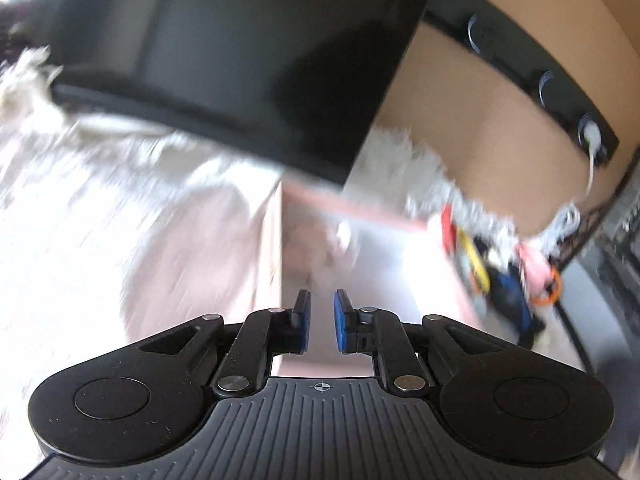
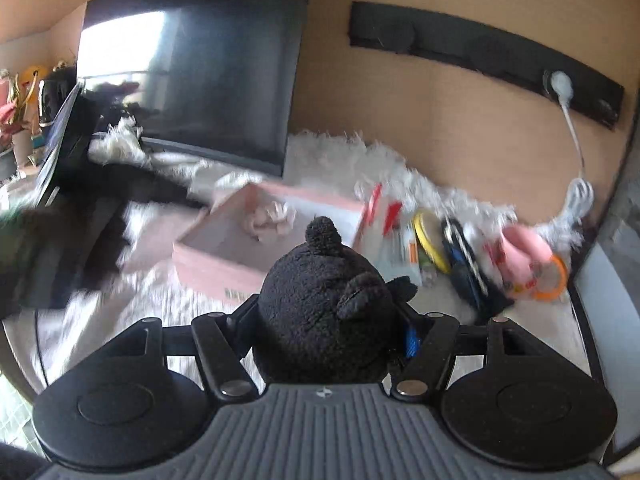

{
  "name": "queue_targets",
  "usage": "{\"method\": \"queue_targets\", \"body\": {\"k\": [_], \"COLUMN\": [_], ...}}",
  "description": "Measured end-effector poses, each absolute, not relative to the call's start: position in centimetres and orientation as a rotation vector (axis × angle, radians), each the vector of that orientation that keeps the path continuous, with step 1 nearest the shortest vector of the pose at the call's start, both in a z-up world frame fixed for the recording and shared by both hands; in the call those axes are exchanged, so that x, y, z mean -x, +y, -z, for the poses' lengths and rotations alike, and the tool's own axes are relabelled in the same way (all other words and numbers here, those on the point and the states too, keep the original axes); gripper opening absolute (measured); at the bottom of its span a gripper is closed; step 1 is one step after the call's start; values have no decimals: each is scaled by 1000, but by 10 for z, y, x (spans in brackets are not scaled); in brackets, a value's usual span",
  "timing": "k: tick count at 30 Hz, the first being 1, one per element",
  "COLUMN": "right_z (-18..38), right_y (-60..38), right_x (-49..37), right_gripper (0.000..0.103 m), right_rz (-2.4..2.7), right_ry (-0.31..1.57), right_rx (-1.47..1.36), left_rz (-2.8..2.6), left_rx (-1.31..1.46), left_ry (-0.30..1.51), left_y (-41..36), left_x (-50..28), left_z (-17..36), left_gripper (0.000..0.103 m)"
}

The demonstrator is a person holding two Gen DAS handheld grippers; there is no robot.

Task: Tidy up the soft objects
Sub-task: 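Drop the black cat into the pink box while the left tool drops the cloth in, then grasp the white plush rocket with red fins with the right tool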

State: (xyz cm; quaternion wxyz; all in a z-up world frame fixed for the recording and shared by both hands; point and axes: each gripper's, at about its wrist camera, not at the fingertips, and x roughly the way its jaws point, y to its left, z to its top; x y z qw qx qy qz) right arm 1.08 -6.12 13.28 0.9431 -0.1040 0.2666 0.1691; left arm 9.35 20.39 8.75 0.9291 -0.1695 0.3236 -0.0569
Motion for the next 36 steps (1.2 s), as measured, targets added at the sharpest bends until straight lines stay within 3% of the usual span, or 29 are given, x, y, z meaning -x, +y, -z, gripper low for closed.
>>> {"method": "queue_targets", "body": {"k": [6, 9, 14, 15, 16, 17, 20, 27, 36], "right_z": [-175, -188, -182, -178, -173, -167, -148, -94, -71], "right_y": [-32, -13, 15, 13, 7, 0, -31, -118, -109], "right_x": [-82, -123, -166, -168, -170, -171, -176, -203, -247], "right_gripper": [69, 81, 80, 79, 71, 54, 36, 35, 35], "right_rz": [-397, -468, -474, -471, -466, -453, -400, -354, -422], "right_ry": [493, 468, 539, 548, 555, 563, 633, 845, 837], "right_rx": [143, 54, 63, 65, 62, 54, 29, -163, -230], "left_rz": [64, 93, 57, 43, 29, 20, 13, 47, 62], "left_rx": [448, 447, 400, 423, 437, 443, 443, 424, 329], "left_ry": [664, 650, 675, 685, 696, 706, 724, 793, 824], "left_y": [205, 199, 202, 205, 206, 206, 202, 171, 139], "left_x": [-33, -17, -4, -2, -1, -1, 0, -8, -11], "left_z": [-78, -81, -75, -72, -69, -65, -60, -53, -66], "left_gripper": [13, 13, 13, 13, 13, 13, 13, 13, 13]}}
